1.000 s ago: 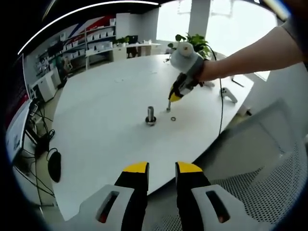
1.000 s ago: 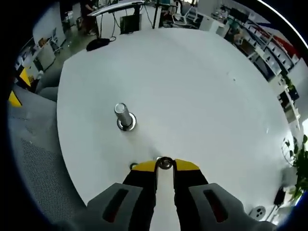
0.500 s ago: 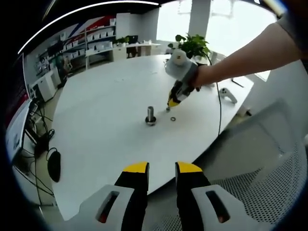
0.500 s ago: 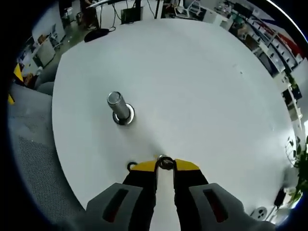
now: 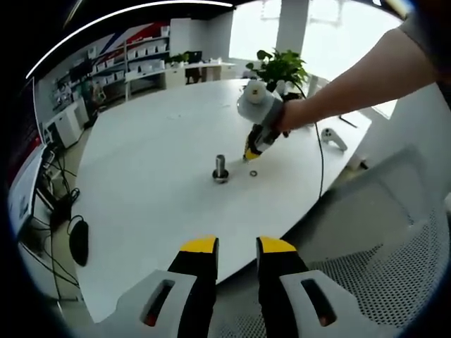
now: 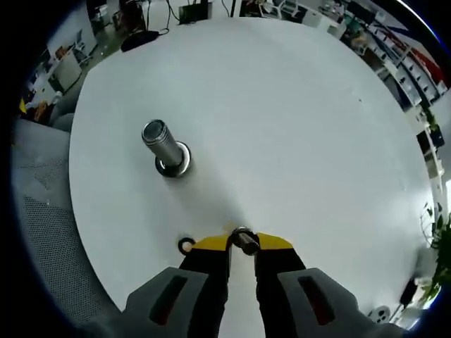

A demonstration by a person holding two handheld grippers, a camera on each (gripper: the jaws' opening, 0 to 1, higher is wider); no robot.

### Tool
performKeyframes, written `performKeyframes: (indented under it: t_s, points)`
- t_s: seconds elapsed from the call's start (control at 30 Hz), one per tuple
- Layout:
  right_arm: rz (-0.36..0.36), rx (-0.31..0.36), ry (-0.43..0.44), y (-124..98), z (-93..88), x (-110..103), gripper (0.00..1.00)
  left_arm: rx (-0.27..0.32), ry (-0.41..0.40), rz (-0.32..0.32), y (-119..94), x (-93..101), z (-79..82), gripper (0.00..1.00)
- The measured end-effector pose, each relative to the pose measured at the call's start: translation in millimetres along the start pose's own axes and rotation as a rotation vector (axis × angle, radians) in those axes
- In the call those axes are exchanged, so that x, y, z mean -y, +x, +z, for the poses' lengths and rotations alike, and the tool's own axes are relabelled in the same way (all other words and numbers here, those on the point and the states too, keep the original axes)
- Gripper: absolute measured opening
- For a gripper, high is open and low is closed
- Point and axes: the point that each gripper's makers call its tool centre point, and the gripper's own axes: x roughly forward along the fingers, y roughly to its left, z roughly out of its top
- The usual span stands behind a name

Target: Place the washer onto the threaded stud by aligning its center hole with the stud, sliding it down to the base, and recovering from edge contact or off-axis alignment until the washer reaches the visible bottom stop.

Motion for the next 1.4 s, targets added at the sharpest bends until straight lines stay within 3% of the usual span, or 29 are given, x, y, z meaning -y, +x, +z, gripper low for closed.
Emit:
performKeyframes:
  t_s: [0.5,0.73,0.97,1.1,1.3,1.4]
  points:
    - [0.008,-0.009,0.021,-4,-9.2,4,0.19,0.005,0.0,-0.001,0,0.1,1.0,0.19]
    - [0.031,-0.018,0.029,-7,-17.9,-9,0.19,0.029,-0.004,0.005,-2,-1.0,5.0,0.19]
    - [0.068,-0.037,-0.006,-11,-25.6,-28,0.22,0.054,-0.008,0.008,-4,-1.4,8.6,0.19]
    - [0.077,-0.058,-0.076,-11,-22.4,-40,0.24,0.056,-0.001,0.008,-4,-0.5,9.0,0.19]
    - [0.084,-0.058,-0.11,-4,-9.2,-51,0.24,0.061,-0.002,0.01,-5,-0.9,9.4,0.19]
    - [0.085,-0.076,-0.176,-1,-6.1,-59,0.21,0.064,-0.005,0.014,-5,-1.6,9.6,0.19]
